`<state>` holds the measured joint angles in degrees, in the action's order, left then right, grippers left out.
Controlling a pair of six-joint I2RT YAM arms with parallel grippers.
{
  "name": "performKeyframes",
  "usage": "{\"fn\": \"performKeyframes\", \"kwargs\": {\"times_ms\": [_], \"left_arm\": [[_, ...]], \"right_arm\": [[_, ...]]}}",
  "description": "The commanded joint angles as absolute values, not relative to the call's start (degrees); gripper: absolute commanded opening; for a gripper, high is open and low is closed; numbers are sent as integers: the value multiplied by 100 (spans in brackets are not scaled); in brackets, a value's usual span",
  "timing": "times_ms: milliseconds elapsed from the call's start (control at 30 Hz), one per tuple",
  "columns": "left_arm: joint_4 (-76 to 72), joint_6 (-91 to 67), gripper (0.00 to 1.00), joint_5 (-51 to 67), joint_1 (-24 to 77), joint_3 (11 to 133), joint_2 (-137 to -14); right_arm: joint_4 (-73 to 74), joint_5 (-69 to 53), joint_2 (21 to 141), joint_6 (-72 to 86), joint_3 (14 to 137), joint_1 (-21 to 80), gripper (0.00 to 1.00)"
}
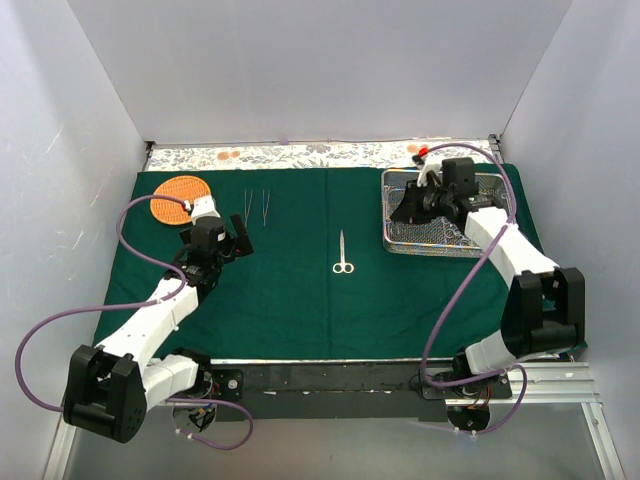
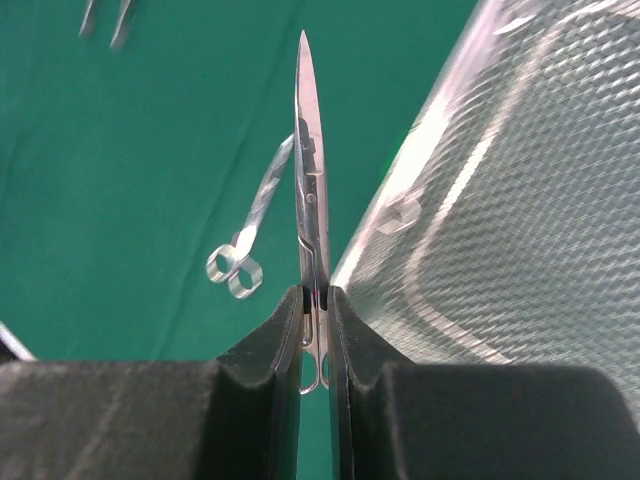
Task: Open and lay out the surgical kit
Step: Place the medical item in the surgical kit.
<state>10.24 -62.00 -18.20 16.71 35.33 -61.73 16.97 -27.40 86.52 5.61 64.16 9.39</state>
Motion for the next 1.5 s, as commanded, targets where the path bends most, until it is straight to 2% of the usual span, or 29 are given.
{"fn": "performKeyframes", "kwargs": {"times_ms": [0, 233, 433, 600, 800, 1467], "left_arm": [[835, -6056, 93, -2100, 1723, 3384, -5863], [791, -6117, 93, -2504, 1995, 3199, -5678], [616, -6231, 93, -2961, 2408, 3041, -5730], [510, -6310, 92, -3181, 2645, 3015, -5818], [457, -6390, 92, -3401, 2830, 2997, -5976], [255, -6319, 91, -3560, 3164, 2900, -5941]], "right_arm": [[1863, -2340, 7964, 939, 5944, 1440, 1], [2424, -1039, 7015, 2073, 5107, 2739, 1], [2918, -124, 6768, 2996, 4685, 3778, 1], [3050, 246, 6978, 3523, 4632, 4191, 1], [3523, 623, 8119, 3787, 5246, 4955, 1], [3639, 852, 9263, 4544, 5976, 5361, 1]]}}
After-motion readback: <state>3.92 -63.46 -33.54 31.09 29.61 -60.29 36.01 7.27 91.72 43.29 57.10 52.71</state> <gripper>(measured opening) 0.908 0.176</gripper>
